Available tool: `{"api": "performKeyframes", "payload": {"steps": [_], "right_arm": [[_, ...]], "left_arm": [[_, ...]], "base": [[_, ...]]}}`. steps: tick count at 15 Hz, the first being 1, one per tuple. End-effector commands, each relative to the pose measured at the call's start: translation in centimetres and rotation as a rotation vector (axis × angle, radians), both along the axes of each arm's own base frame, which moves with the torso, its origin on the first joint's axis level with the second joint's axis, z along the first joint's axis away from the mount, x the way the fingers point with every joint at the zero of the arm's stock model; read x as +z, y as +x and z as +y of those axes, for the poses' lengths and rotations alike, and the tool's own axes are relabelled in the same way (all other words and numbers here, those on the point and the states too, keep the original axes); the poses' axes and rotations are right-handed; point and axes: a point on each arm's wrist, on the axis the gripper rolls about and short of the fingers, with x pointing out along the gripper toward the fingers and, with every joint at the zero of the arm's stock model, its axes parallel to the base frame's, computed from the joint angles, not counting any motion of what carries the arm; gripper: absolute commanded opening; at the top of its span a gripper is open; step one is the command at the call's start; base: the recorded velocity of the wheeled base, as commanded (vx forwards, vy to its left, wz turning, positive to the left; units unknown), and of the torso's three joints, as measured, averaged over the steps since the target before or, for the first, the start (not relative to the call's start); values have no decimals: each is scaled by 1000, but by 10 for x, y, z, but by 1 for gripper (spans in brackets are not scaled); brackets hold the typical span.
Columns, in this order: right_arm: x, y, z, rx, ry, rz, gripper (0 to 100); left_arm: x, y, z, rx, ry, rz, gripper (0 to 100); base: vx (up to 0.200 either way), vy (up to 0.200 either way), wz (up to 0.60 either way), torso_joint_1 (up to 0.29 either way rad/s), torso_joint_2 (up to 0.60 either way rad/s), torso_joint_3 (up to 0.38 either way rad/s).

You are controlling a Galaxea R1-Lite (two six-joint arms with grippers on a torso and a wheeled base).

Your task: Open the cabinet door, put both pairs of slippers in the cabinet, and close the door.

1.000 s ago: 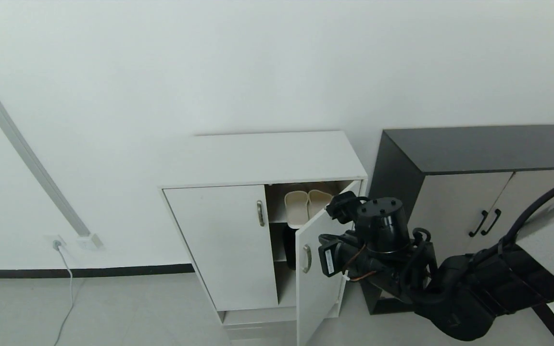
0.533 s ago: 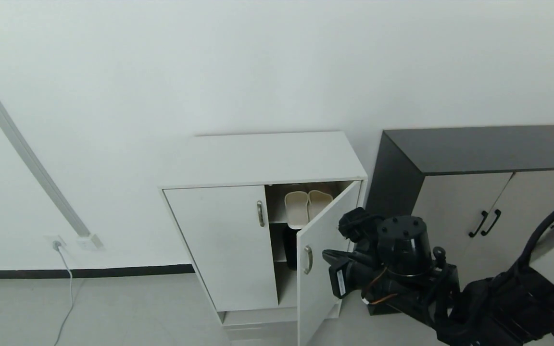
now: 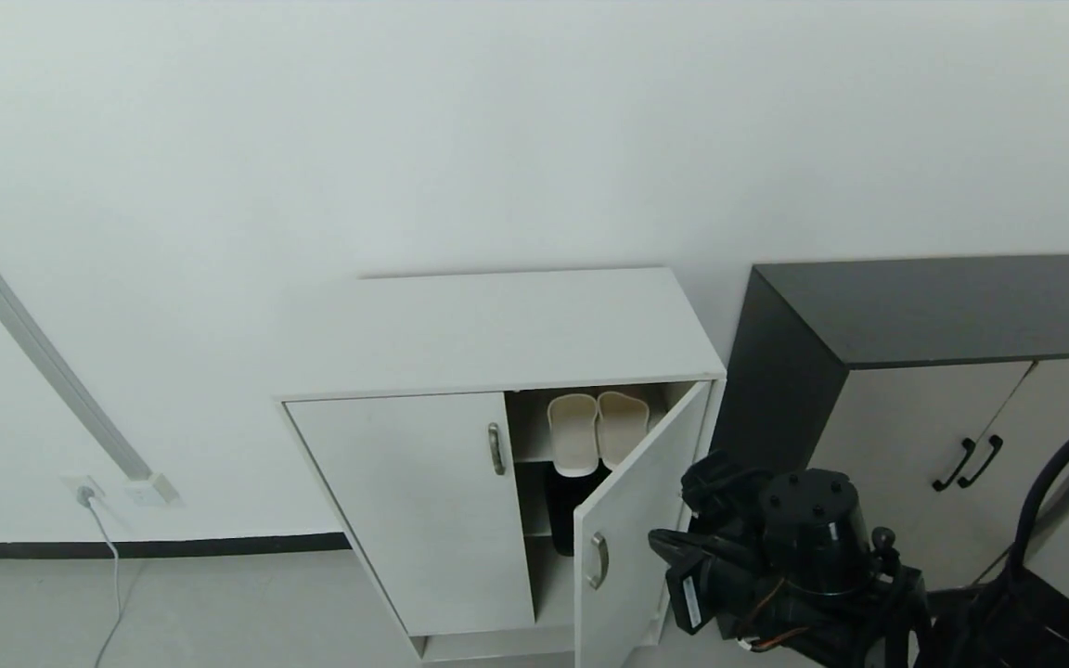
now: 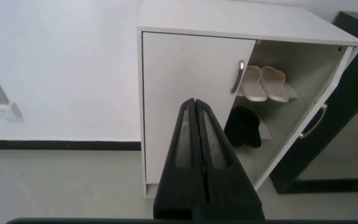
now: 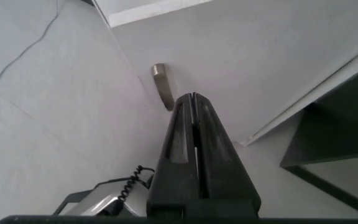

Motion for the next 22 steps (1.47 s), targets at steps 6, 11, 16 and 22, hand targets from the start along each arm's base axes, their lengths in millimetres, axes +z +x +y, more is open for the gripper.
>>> {"api": "performKeyframes", "payload": {"steps": [6,11,16,22], "right_arm": [[-26,41,27,-17,7,-3,0],[-37,79,38,-62,33,-33,0],[-40,119,38,-125,48,-54,0],[-46,142,37,-157,59,-69,0]], "left_arm": [[0,0,0,2,-1,-1,0],[0,0,0,2,-1,1,0],[0,0,0,2,0,-1,0],[0,0,0,0,-3,1,0]], "base": [[0,0,0,0,0,0],[0,0,0,0,0,0],[0,0,0,0,0,0],[0,0,0,0,0,0]]}}
